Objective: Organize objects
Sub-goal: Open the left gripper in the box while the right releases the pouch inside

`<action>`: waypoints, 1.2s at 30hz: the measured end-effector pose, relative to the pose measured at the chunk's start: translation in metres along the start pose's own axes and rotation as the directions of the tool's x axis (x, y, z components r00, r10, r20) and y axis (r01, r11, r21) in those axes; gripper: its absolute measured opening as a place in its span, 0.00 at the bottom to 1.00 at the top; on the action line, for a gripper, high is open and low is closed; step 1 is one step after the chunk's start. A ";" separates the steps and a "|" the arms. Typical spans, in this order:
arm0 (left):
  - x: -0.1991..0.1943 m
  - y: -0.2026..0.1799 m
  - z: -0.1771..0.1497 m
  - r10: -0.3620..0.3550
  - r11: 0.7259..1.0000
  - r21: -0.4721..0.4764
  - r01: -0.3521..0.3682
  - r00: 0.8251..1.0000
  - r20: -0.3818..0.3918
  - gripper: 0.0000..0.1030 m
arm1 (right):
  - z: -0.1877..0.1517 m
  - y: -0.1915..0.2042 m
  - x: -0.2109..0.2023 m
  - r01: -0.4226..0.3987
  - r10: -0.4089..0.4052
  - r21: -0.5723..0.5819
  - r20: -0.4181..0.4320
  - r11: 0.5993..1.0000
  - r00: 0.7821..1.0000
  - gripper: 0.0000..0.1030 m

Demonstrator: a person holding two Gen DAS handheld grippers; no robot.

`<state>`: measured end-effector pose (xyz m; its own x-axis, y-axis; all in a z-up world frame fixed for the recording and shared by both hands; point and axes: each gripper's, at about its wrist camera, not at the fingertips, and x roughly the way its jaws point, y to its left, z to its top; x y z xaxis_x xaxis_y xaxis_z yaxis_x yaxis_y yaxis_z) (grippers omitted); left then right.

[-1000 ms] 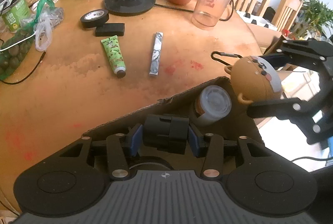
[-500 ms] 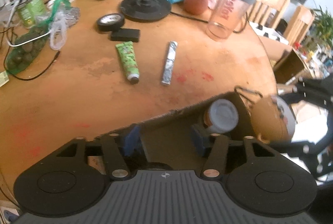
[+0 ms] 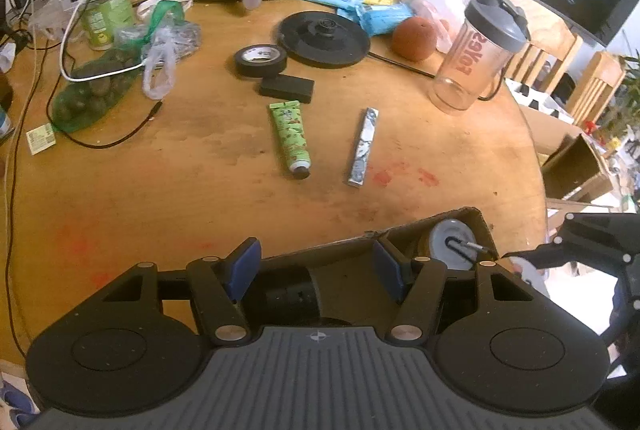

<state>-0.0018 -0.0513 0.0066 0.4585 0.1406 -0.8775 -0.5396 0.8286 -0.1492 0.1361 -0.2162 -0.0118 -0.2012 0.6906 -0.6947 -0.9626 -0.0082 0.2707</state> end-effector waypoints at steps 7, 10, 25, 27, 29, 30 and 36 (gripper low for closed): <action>-0.005 0.008 -0.003 0.019 1.000 -0.020 -0.019 1.000 0.005 0.59 | 0.008 0.008 0.013 -0.044 0.043 -0.044 -0.015 0.998 0.999 0.71; -0.009 0.012 -0.005 0.025 0.999 -0.033 -0.025 1.000 0.010 0.59 | 0.009 0.011 0.018 -0.057 0.056 -0.055 -0.022 0.997 0.998 0.71; -0.018 0.022 -0.015 0.032 0.996 -0.080 -0.030 0.999 0.019 0.59 | 0.018 0.018 0.030 -0.084 0.082 -0.100 -0.024 0.991 0.996 1.00; -0.018 0.021 -0.015 0.031 0.997 -0.078 -0.029 0.999 0.020 0.59 | 0.018 0.017 0.030 -0.080 0.077 -0.099 -0.032 0.992 0.996 1.00; -0.017 0.021 -0.014 0.030 0.997 -0.077 -0.028 0.999 0.020 0.59 | 0.018 0.015 0.031 -0.067 0.063 -0.098 -0.037 0.993 0.997 1.00; -0.017 0.021 -0.014 0.030 0.997 -0.077 -0.028 0.999 0.019 0.59 | 0.017 0.015 0.031 -0.064 0.061 -0.096 -0.039 0.993 0.997 1.00; -0.015 0.018 -0.012 0.024 0.998 -0.064 -0.023 1.000 0.017 0.59 | 0.015 0.012 0.028 -0.044 0.042 -0.080 -0.035 0.996 0.999 1.00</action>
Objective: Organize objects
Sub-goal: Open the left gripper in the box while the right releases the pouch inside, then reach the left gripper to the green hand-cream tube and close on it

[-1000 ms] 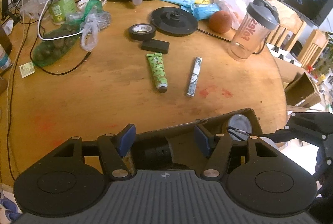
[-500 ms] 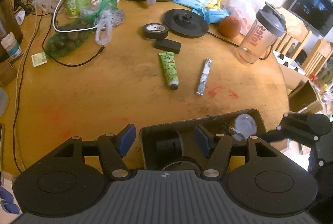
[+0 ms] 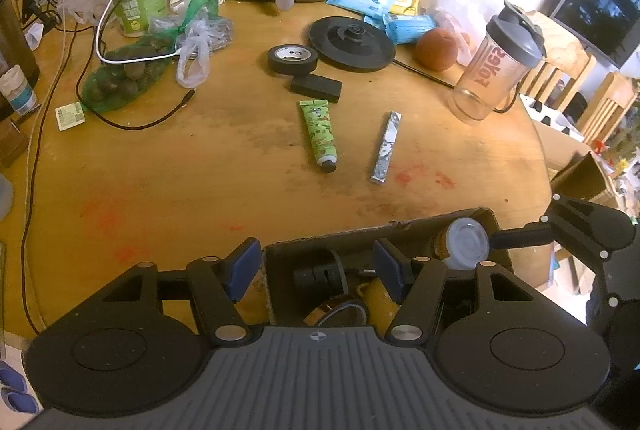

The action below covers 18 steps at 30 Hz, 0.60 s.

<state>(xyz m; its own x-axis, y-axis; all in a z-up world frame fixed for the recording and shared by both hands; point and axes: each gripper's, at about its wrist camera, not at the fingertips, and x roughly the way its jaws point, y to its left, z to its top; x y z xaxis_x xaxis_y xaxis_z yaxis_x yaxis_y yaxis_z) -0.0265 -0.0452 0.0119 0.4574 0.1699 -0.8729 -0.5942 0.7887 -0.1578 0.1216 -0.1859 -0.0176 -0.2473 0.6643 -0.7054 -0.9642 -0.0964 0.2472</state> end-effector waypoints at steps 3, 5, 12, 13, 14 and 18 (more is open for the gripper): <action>0.001 -0.001 0.001 -0.004 1.000 0.005 0.004 1.000 0.000 0.59 | 0.000 -0.002 -0.001 0.016 -0.016 0.008 0.001 1.000 1.000 1.00; 0.001 -0.002 0.003 -0.007 1.000 0.010 0.007 1.000 0.001 0.59 | -0.001 -0.003 -0.002 0.032 -0.032 0.016 0.002 0.999 0.999 1.00; 0.004 -0.006 0.008 -0.018 0.999 0.033 0.018 1.000 0.002 0.59 | -0.001 -0.014 -0.007 0.119 -0.120 0.054 0.014 0.991 0.993 1.00; 0.005 -0.007 0.009 -0.018 0.999 0.036 0.018 1.000 0.001 0.59 | -0.002 -0.016 -0.007 0.139 -0.140 0.063 0.014 0.988 0.990 1.00; 0.005 -0.007 0.010 -0.019 0.999 0.039 0.019 1.000 0.000 0.59 | -0.002 -0.018 -0.007 0.160 -0.161 0.071 0.014 0.985 0.987 1.00; 0.008 -0.007 0.012 -0.024 0.998 0.051 0.024 1.000 -0.004 0.59 | -0.002 -0.027 -0.007 0.239 -0.240 0.101 0.001 0.966 0.971 1.00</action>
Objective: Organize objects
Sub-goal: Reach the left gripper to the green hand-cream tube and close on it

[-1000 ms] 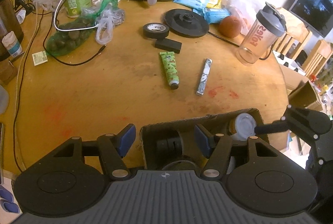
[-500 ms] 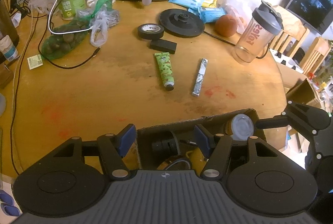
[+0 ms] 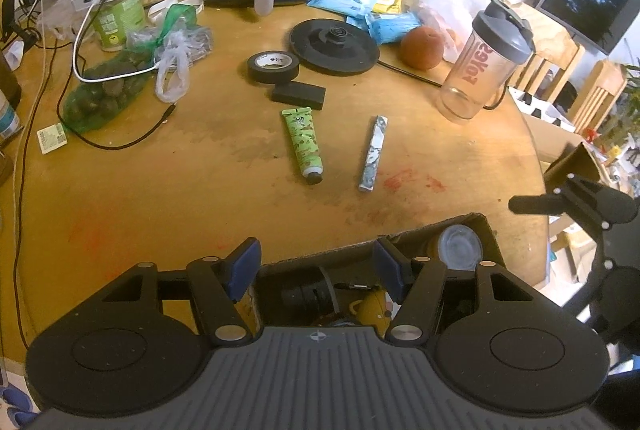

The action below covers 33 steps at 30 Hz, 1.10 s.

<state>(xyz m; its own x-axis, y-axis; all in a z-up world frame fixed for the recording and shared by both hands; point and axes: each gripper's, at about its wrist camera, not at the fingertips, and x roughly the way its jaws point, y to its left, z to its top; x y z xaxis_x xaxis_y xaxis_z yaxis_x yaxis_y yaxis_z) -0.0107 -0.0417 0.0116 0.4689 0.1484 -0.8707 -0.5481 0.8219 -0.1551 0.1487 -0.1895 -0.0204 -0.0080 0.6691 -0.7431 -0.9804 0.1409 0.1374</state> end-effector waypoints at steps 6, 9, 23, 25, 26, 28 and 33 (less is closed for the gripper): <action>0.005 0.003 0.005 -0.003 1.000 0.012 0.003 1.000 -0.007 0.59 | 0.003 -0.010 0.004 0.120 -0.120 0.048 -0.012 0.992 0.993 1.00; 0.007 0.004 0.008 -0.005 1.000 0.017 0.005 1.000 -0.007 0.59 | 0.005 -0.016 0.005 0.162 -0.161 0.080 -0.019 0.984 0.987 1.00; 0.018 0.006 0.024 0.040 0.995 0.086 -0.041 0.999 0.010 0.59 | 0.016 -0.036 0.016 0.295 -0.285 0.174 -0.079 0.939 0.955 1.00; 0.022 0.008 0.025 0.047 0.995 0.090 -0.048 0.999 0.010 0.59 | 0.018 -0.037 0.018 0.296 -0.286 0.178 -0.081 0.938 0.955 1.00; 0.024 0.008 0.026 0.050 0.995 0.091 -0.051 0.999 0.008 0.59 | 0.019 -0.038 0.019 0.297 -0.286 0.182 -0.083 0.937 0.954 1.00; 0.027 0.009 0.028 0.051 0.994 0.095 -0.051 0.999 0.004 0.59 | 0.020 -0.039 0.021 0.298 -0.286 0.187 -0.087 0.936 0.954 1.00; 0.033 0.012 0.032 0.050 0.994 0.100 -0.051 0.999 0.013 0.59 | 0.023 -0.041 0.023 0.294 -0.282 0.197 -0.086 0.935 0.956 1.00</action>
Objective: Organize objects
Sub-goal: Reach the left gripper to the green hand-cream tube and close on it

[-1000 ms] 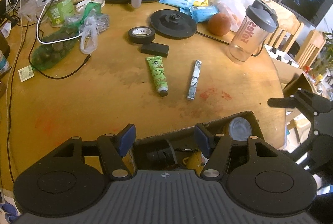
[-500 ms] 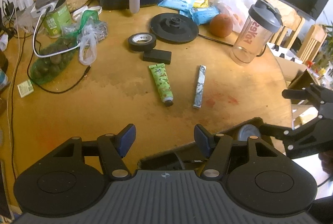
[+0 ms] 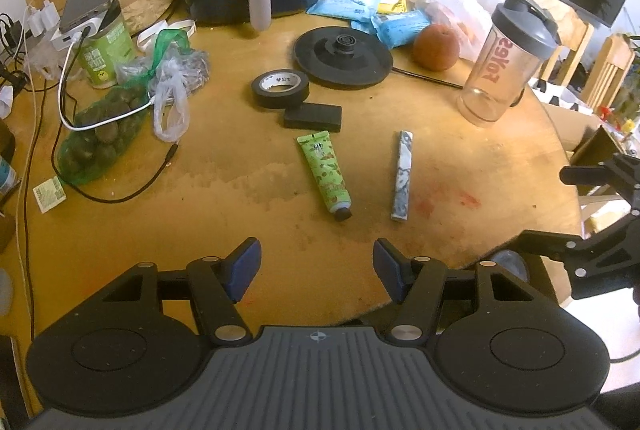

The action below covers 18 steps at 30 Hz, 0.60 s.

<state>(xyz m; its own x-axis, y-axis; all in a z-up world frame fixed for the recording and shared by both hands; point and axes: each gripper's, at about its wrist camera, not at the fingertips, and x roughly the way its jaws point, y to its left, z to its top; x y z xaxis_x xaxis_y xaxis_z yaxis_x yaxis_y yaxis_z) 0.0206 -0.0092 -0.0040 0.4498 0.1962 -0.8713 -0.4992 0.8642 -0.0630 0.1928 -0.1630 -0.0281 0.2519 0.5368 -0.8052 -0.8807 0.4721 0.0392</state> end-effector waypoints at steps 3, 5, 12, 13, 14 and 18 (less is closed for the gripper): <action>0.006 0.002 0.003 0.005 1.000 0.000 -0.005 1.000 0.003 0.59 | 0.001 -0.002 0.002 -0.003 0.003 0.019 0.001 1.000 1.000 1.00; 0.011 0.003 0.005 0.006 1.000 0.002 -0.006 1.000 0.004 0.59 | 0.002 -0.003 0.003 0.000 0.000 0.036 0.007 0.999 1.000 1.00; 0.026 0.007 0.016 0.004 1.000 0.007 -0.004 1.000 -0.001 0.59 | 0.004 -0.007 0.001 0.009 -0.012 0.063 0.049 0.998 0.999 1.00; 0.029 0.007 0.018 0.002 1.000 0.009 -0.002 1.000 -0.002 0.59 | 0.004 -0.006 0.001 0.017 -0.020 0.061 0.057 0.998 0.998 1.00; 0.032 0.007 0.021 -0.002 1.000 0.010 0.002 1.000 -0.003 0.59 | 0.005 -0.006 0.001 0.023 -0.027 0.059 0.063 0.998 0.998 1.00; 0.044 0.007 0.029 -0.015 1.000 0.022 0.015 1.000 -0.012 0.59 | 0.006 -0.010 -0.001 0.033 -0.040 0.086 0.076 0.996 0.996 1.00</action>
<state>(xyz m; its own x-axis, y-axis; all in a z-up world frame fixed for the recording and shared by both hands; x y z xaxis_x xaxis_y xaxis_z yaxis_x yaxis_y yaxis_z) 0.0585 0.0194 -0.0290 0.4485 0.1778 -0.8759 -0.4756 0.8772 -0.0654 0.2034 -0.1639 -0.0242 0.3164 0.5693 -0.7588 -0.8340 0.5481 0.0634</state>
